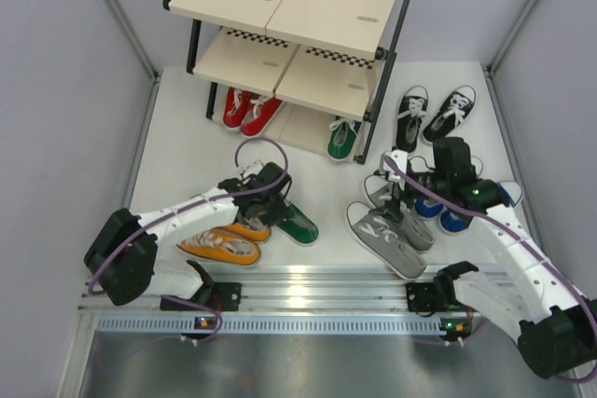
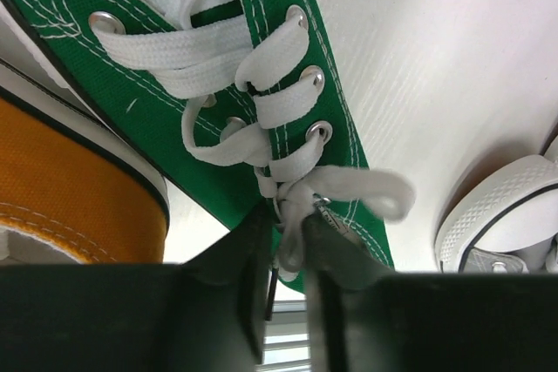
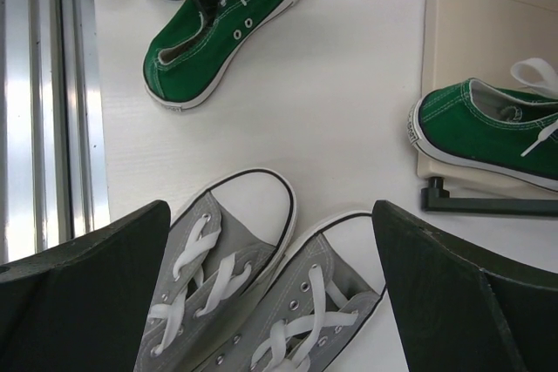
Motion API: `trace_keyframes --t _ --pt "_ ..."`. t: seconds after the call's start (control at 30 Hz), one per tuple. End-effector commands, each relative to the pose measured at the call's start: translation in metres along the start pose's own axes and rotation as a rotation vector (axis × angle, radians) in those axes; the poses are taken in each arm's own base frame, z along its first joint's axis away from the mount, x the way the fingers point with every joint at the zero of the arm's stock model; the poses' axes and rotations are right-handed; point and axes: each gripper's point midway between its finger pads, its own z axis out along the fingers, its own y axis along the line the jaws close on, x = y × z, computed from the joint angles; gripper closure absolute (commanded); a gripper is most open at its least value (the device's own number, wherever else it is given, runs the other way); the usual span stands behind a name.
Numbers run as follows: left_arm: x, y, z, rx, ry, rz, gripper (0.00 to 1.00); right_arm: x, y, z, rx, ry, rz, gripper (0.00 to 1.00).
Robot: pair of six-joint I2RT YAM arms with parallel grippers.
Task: Place and organize the shoes onto the shoe shelf
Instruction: Pick up the shoe at the center of the board.
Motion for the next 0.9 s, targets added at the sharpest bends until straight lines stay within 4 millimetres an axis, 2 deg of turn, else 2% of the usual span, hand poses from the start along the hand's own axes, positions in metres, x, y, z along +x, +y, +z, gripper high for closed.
trace_keyframes --t 0.0,0.1,0.23,0.33,0.37,0.4,0.47,0.5,0.57,0.73,0.87 --pt "-0.014 0.01 0.004 -0.051 -0.072 0.064 0.8 -0.013 -0.002 -0.003 0.001 -0.059 -0.036 0.01" --pt "-0.021 0.015 0.003 -0.062 -0.109 0.17 0.92 -0.014 -0.002 -0.003 0.001 -0.061 -0.038 0.01" --pt "-0.028 0.012 -0.006 -0.033 -0.142 0.297 1.0 -0.014 -0.001 -0.004 -0.001 -0.063 -0.034 0.01" --pt "-0.028 -0.004 -0.019 0.086 -0.159 0.448 1.0 -0.015 0.0 -0.004 -0.006 -0.068 -0.037 0.01" --pt "-0.03 -0.018 -0.024 0.162 -0.185 0.471 1.0 -0.015 0.0 -0.004 -0.006 -0.069 -0.034 0.01" --pt "-0.028 -0.029 -0.038 0.253 -0.191 0.53 1.0 -0.015 0.001 -0.004 -0.012 -0.072 -0.034 0.01" --pt "-0.026 -0.039 -0.048 0.341 -0.208 0.584 1.0 -0.015 0.002 -0.004 -0.019 -0.076 -0.035 0.01" --pt "-0.025 -0.05 -0.061 0.412 -0.227 0.643 1.0 -0.016 0.003 -0.004 -0.023 -0.077 -0.036 0.01" --pt "-0.026 -0.06 -0.074 0.469 -0.241 0.7 1.0 -0.016 0.004 -0.003 -0.031 -0.082 -0.037 0.01" --pt "-0.011 -0.089 -0.104 0.662 -0.216 0.905 1.0 -0.019 0.007 0.0 -0.062 -0.104 -0.002 0.01" --pt "-0.003 -0.108 -0.126 0.786 -0.208 1.006 1.0 -0.028 0.004 0.007 -0.088 -0.151 0.098 0.01"
